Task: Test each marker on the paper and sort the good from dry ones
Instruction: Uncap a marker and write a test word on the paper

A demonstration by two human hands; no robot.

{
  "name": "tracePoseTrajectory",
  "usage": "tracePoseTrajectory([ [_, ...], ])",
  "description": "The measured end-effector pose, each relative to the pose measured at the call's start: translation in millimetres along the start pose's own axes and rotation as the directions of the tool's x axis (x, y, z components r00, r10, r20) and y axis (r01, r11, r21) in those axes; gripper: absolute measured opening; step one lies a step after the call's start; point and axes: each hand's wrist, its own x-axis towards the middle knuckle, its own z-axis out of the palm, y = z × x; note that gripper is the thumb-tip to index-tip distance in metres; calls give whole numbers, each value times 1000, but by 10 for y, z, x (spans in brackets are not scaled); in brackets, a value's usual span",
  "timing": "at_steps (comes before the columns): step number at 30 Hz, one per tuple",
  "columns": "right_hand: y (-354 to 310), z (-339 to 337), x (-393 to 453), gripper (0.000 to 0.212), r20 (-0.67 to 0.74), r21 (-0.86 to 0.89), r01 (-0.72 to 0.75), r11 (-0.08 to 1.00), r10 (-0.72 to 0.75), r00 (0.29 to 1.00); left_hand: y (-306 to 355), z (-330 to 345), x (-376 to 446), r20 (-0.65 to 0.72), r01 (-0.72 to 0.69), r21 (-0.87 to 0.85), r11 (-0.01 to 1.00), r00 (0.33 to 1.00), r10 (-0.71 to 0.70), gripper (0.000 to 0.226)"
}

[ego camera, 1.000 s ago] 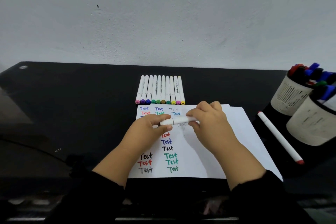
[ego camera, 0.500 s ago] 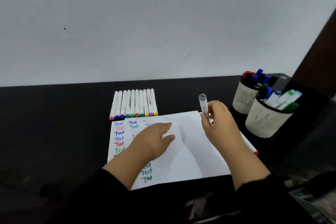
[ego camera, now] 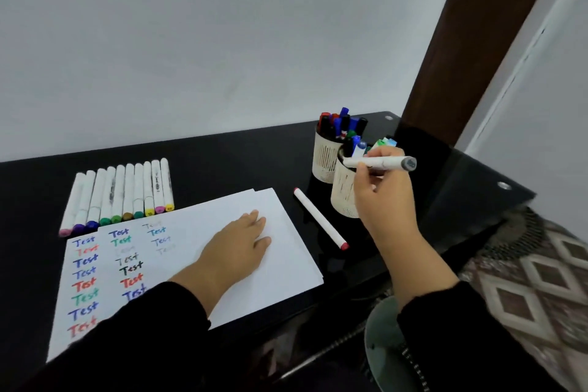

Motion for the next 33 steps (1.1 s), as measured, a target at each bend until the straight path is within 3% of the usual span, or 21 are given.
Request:
tracePoseTrajectory([
  [11, 175, -56, 275, 11, 55, -246, -69, 967, 86, 995, 11, 77, -9, -84, 18, -41, 999, 996, -21, 50],
  [20, 39, -49, 571, 16, 173, -574, -70, 816, 204, 963, 24, 79, -8, -98, 37, -60, 998, 994, -42, 50],
  [23, -5, -35, 634, 24, 184, -581, -103, 808, 253, 950, 24, 84, 0, -100, 40, -65, 997, 994, -46, 50],
  [26, -2, -19, 646, 13, 161, -513, -119, 850, 231, 959, 15, 94, -1, -101, 41, -77, 996, 994, -49, 51],
  [30, 43, 8, 651, 22, 177, -532, -107, 840, 234, 956, 18, 91, -6, -109, 39, -88, 995, 993, -48, 51],
  [33, 59, -4, 672, 16, 200, -530, -88, 844, 225, 954, 17, 84, -2, -102, 37, -82, 996, 994, -46, 52],
])
